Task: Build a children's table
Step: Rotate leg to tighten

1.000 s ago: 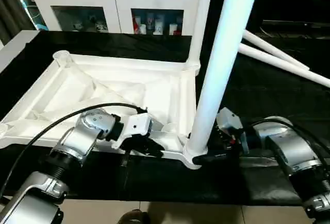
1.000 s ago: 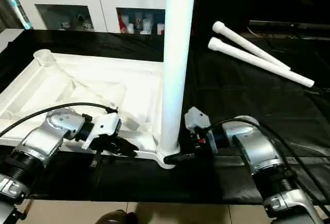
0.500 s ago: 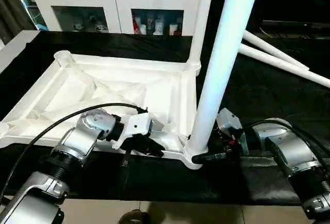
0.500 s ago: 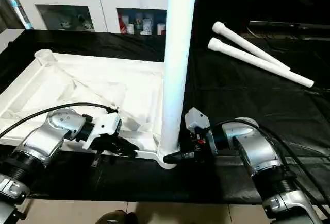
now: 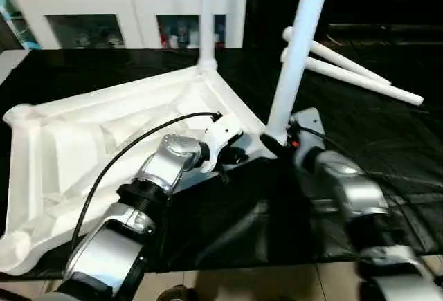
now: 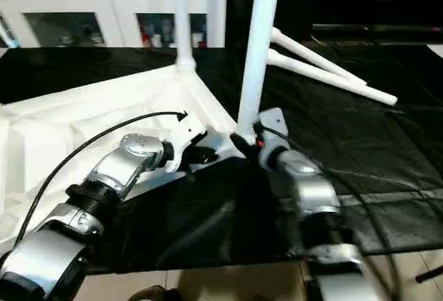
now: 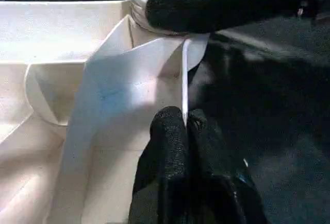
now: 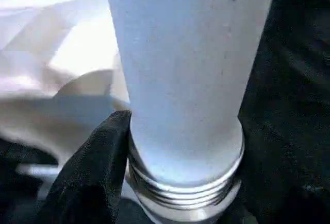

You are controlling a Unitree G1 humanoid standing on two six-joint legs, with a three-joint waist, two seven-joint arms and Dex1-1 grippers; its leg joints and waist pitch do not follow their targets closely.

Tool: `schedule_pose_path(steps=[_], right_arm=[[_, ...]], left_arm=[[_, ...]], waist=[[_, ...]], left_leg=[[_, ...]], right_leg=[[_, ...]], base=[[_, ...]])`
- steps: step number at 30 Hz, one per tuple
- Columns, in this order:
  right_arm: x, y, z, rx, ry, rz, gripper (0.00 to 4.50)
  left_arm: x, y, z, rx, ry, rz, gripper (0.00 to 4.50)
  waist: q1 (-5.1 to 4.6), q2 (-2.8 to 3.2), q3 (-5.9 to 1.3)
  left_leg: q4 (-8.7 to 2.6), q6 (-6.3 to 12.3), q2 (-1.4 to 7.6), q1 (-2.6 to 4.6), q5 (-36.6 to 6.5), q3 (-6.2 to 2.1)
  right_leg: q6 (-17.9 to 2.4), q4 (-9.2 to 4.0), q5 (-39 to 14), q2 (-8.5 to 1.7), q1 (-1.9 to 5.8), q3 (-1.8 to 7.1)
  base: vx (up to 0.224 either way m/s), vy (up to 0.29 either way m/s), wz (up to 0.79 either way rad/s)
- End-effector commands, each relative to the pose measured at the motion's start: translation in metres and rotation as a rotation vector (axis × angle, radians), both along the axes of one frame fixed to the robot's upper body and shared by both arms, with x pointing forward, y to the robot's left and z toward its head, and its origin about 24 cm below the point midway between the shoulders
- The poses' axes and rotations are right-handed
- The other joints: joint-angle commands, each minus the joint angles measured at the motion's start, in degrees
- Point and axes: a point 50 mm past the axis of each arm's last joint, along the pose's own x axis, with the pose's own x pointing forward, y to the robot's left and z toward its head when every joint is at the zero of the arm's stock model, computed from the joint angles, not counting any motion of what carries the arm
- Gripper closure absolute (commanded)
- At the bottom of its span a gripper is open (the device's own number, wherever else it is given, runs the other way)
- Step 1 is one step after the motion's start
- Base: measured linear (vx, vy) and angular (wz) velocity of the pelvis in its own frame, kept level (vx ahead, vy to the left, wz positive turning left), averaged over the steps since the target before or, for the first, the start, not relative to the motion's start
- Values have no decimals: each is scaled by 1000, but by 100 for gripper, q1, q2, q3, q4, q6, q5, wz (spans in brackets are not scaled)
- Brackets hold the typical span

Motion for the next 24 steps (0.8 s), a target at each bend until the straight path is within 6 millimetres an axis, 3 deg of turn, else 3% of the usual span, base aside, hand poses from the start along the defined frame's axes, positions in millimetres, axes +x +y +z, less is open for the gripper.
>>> schedule_pose_path(steps=[1, 4, 12, 14, 24], right_arm=[[-8, 40, -5, 31, 21, 146, 178], [-7, 45, -3, 36, 6, 129, 178], [-7, 38, -1, 4, -35, 125, 178], [-7, 31, 0, 0, -53, 123, 122], [-12, -7, 13, 10, -128, 171, 35]], left_arm=[[12, -16, 30, -61, -112, 32, 450], [14, -18, 29, -38, -112, 48, 450], [13, -5, 22, 17, -138, 43, 450], [11, 0, 20, 30, -148, 5, 450], [7, 23, 13, 48, -152, -35, 450]], waist=[[19, -100, -476], [35, -79, -472], [23, -72, -448], [29, -78, -450], [-9, -70, -452]], left_leg=[[-417, 98, 394, 240, -1312, -289], [-416, 213, 412, 254, -1158, -286], [-467, 58, 435, 270, -1472, -305], [-466, 63, 439, 272, -1468, -302], [-450, 224, 441, 248, -1379, -295]], right_leg=[[-1120, -438, -977, -380, 185, 184], [-1132, -440, -966, -356, 174, 173], [-1092, -450, -1178, -352, 175, 172], [-1068, -463, -1187, -358, 170, 178], [-1158, -433, -945, -351, 196, 175]], base=[[0, 0, 0], [0, 0, 0], [0, 0, 0], [0, 0, 0], [0, 0, 0]])
